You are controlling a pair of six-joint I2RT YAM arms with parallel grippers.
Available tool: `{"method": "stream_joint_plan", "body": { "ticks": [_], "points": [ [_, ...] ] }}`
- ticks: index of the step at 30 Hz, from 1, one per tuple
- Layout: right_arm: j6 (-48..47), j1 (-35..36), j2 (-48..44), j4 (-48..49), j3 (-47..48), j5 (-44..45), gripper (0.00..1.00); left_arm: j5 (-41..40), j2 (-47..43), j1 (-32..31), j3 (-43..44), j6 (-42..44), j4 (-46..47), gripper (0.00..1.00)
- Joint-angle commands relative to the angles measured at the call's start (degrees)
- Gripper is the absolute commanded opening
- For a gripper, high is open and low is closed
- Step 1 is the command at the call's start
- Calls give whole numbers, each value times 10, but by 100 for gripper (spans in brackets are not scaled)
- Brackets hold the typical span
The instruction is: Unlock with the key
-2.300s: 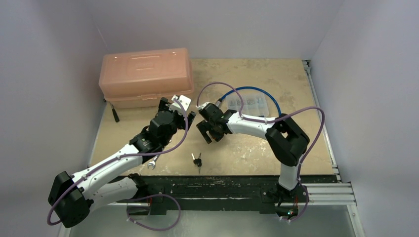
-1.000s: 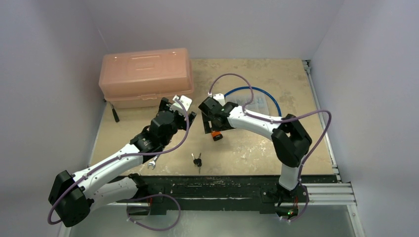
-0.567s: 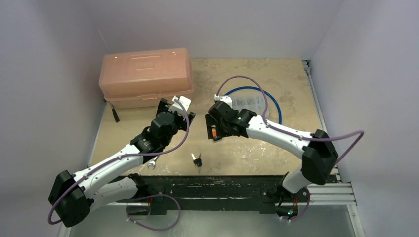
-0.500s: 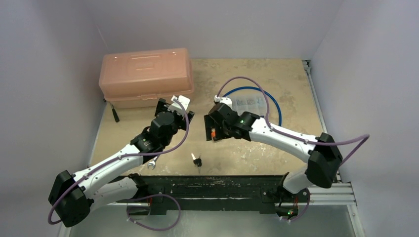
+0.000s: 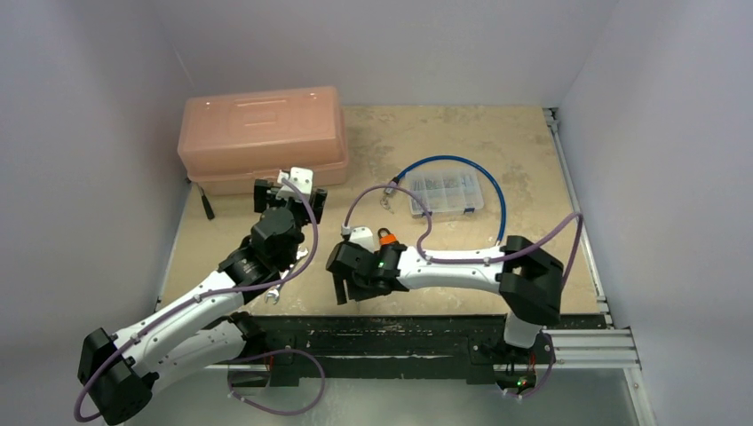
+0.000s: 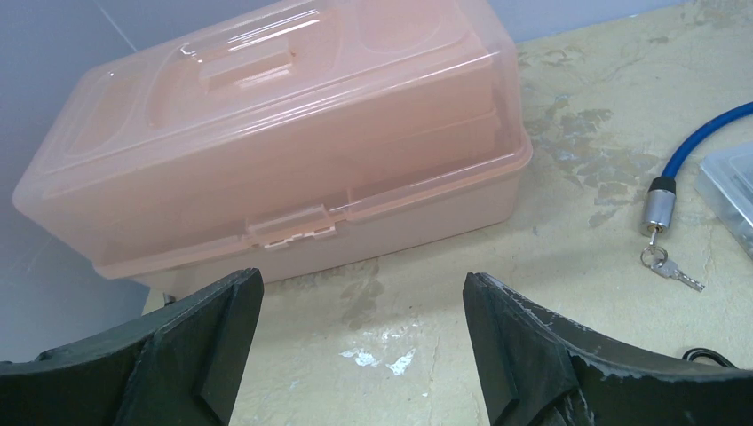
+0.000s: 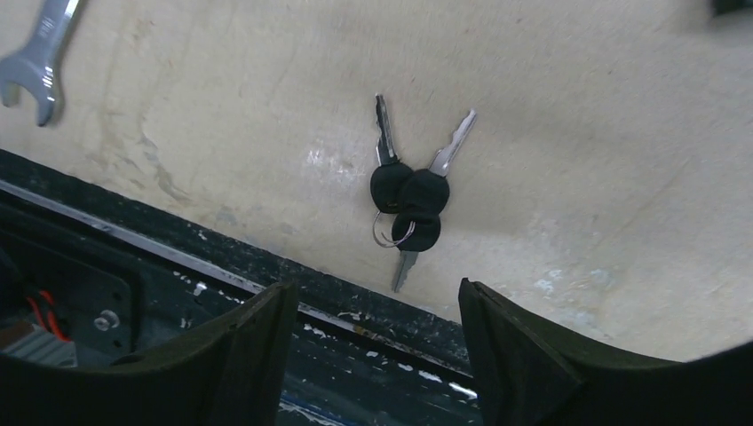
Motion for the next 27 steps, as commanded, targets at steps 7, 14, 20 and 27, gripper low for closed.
{"method": "stream_joint_plan", "body": {
  "ticks": [7, 14, 20, 27],
  "points": [
    [18, 15, 58, -20, 40, 19, 62, -15, -20, 1, -6, 8, 23, 89],
    [17, 17, 87, -25, 44, 29, 52, -11, -23, 0, -5, 9, 21, 89],
    [17, 17, 109, -35, 53, 43, 45, -8, -25, 0, -6, 9, 22, 89],
    [18, 19, 140, -61, 72, 62, 25, -5, -30, 1, -7, 11, 21, 89]
  ]
}}
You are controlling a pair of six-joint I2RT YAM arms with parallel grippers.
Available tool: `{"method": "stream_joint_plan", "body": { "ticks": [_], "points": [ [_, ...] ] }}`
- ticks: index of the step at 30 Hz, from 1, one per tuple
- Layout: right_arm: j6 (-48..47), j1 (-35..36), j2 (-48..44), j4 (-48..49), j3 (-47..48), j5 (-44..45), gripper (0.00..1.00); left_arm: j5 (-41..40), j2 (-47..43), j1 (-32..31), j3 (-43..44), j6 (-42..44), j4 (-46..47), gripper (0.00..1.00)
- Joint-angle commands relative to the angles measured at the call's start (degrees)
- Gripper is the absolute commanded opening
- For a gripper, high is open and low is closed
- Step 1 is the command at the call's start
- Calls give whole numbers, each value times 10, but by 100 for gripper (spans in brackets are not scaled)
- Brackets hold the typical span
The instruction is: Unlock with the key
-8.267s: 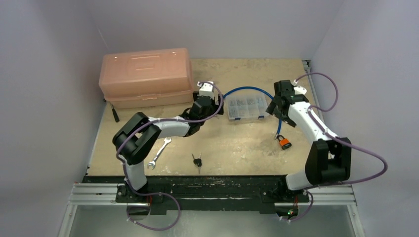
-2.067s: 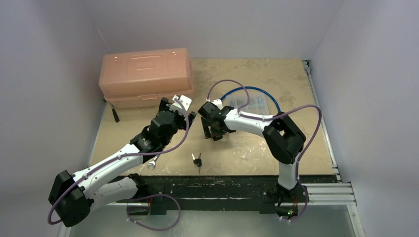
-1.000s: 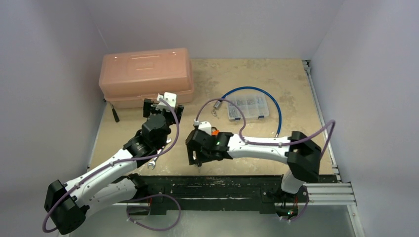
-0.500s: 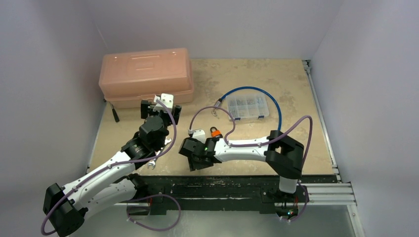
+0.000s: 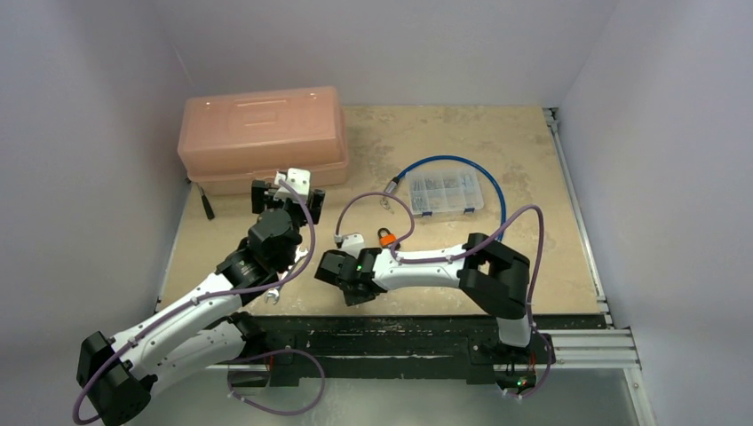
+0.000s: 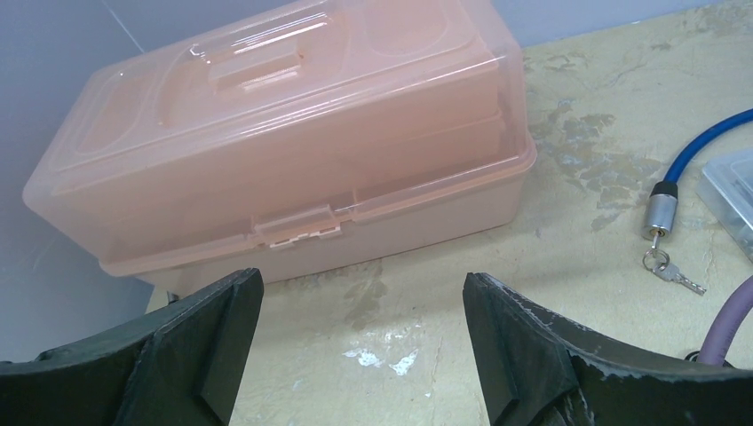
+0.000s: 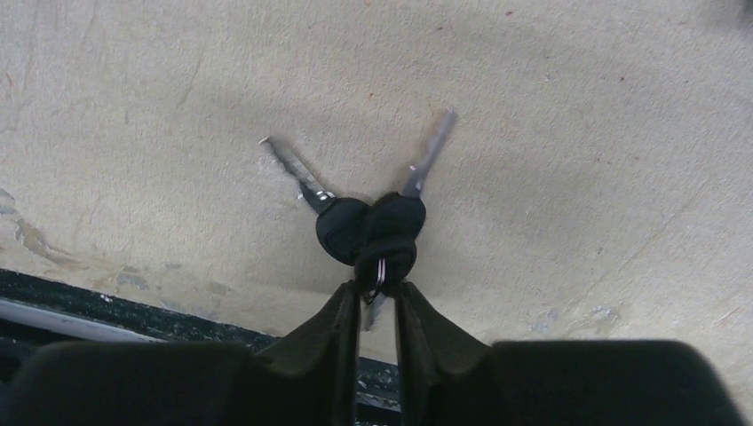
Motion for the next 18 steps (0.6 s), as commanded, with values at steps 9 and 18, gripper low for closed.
{"method": "stream_joint_plan", "body": {
  "ticks": [9, 18],
  "points": [
    [18, 3, 19, -22, 16, 25, 0, 13, -17, 0, -3, 12, 23, 89],
    [-30, 3, -75, -5, -31, 26, 0, 122, -30, 1, 2, 20, 1, 86]
  ]
}}
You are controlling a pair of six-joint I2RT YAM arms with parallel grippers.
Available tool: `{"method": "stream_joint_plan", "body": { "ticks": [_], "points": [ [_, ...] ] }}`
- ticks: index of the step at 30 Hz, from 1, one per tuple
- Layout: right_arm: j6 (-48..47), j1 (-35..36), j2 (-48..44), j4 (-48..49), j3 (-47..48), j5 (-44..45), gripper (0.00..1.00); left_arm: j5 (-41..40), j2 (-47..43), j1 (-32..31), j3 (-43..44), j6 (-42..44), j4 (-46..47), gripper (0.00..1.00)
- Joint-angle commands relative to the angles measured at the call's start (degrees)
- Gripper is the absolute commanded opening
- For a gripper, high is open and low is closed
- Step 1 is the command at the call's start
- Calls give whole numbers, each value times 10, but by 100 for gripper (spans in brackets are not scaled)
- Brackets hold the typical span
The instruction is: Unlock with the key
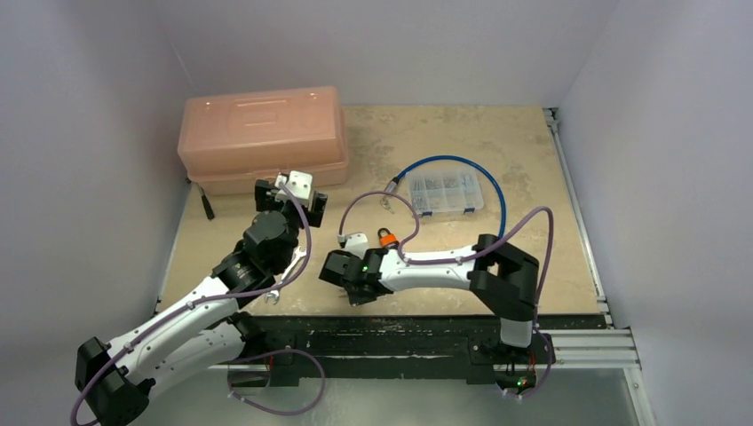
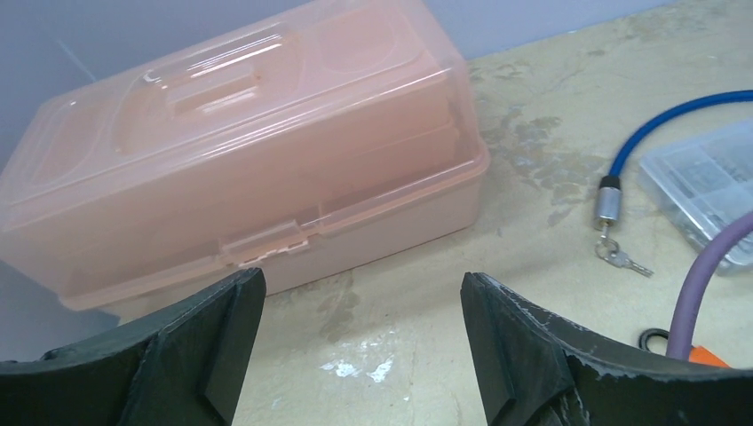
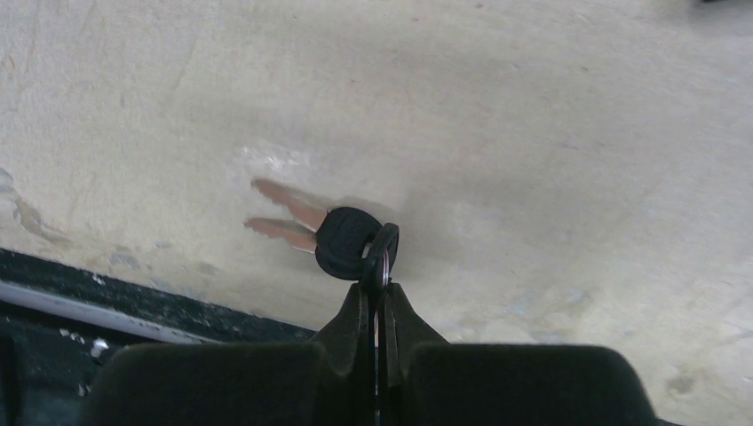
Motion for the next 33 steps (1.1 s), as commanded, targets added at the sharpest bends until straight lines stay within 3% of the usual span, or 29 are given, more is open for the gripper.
{"method": "stream_joint_plan", "body": {
  "ticks": [1, 12, 24, 33],
  "points": [
    [-38, 0, -80, 11, -42, 15, 0, 94, -14, 1, 5, 16, 1, 85],
    [-152, -14, -205, 24, -109, 39, 0, 366, -41, 1, -11, 24, 8, 81],
    [-195, -154, -394, 52, -187, -62, 0, 647, 43, 0, 3, -10, 8, 79],
    [-205, -186, -434, 51, -179, -122, 0, 747, 120, -1, -18, -101, 149, 80]
  ]
}}
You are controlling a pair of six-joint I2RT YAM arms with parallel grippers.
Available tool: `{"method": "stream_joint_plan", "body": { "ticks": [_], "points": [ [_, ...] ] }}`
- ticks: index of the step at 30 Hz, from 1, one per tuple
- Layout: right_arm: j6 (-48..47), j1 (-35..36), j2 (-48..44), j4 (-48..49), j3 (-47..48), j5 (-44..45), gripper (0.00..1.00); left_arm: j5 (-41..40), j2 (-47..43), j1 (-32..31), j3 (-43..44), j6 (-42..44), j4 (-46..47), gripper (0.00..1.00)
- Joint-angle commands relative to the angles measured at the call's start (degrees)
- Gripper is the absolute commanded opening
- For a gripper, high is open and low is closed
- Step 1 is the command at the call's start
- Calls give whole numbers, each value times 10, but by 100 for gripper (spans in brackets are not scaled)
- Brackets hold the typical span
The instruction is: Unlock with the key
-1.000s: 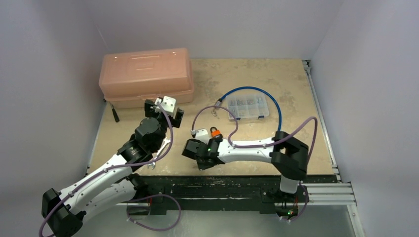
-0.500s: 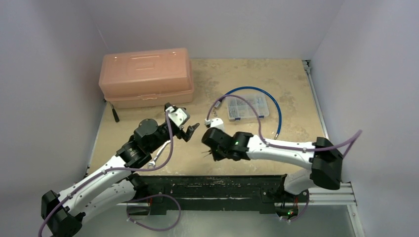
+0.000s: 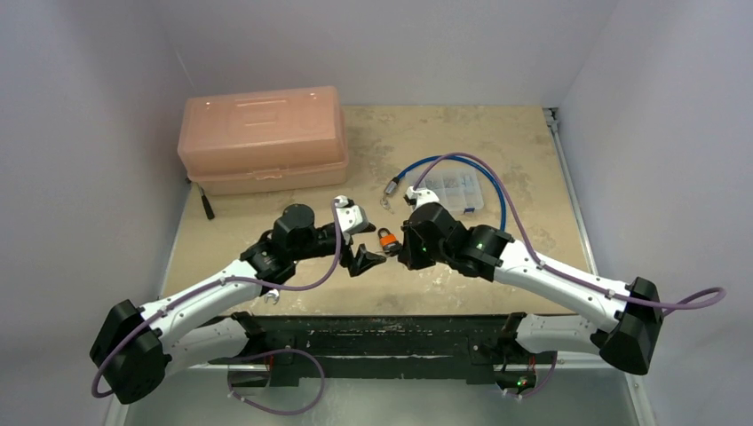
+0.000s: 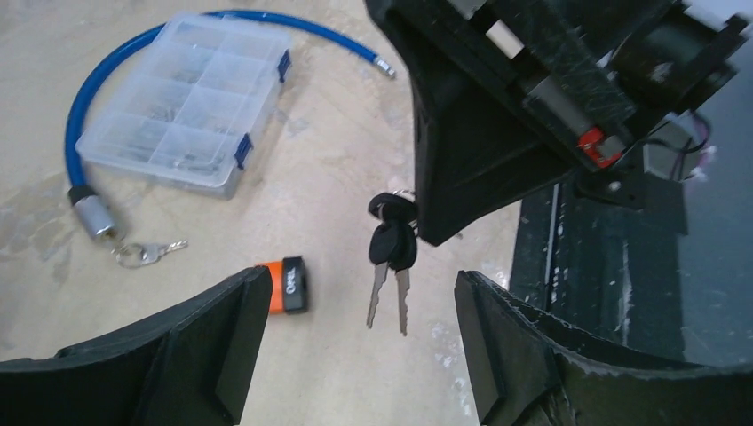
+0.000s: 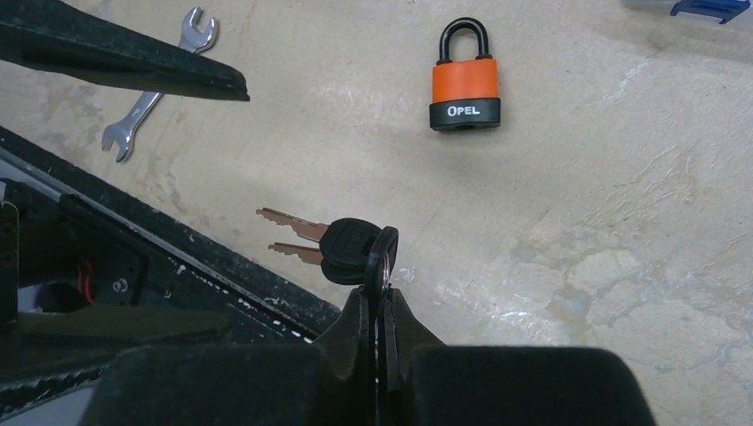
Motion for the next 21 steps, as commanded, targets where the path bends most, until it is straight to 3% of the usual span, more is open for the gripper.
{"method": "stream_joint_plan", "body": {
  "ticks": [1, 7, 21],
  "points": [
    [-17, -16, -17, 18, 6, -47, 0, 79, -2, -1, -13, -57, 129, 80],
    [-29, -24, -23, 8, 27, -70, 0, 90, 18, -24, -9, -34, 114, 81],
    [-35, -26, -39, 3, 40, -103, 0, -21, 26, -53, 0, 47, 81, 69]
  ]
}}
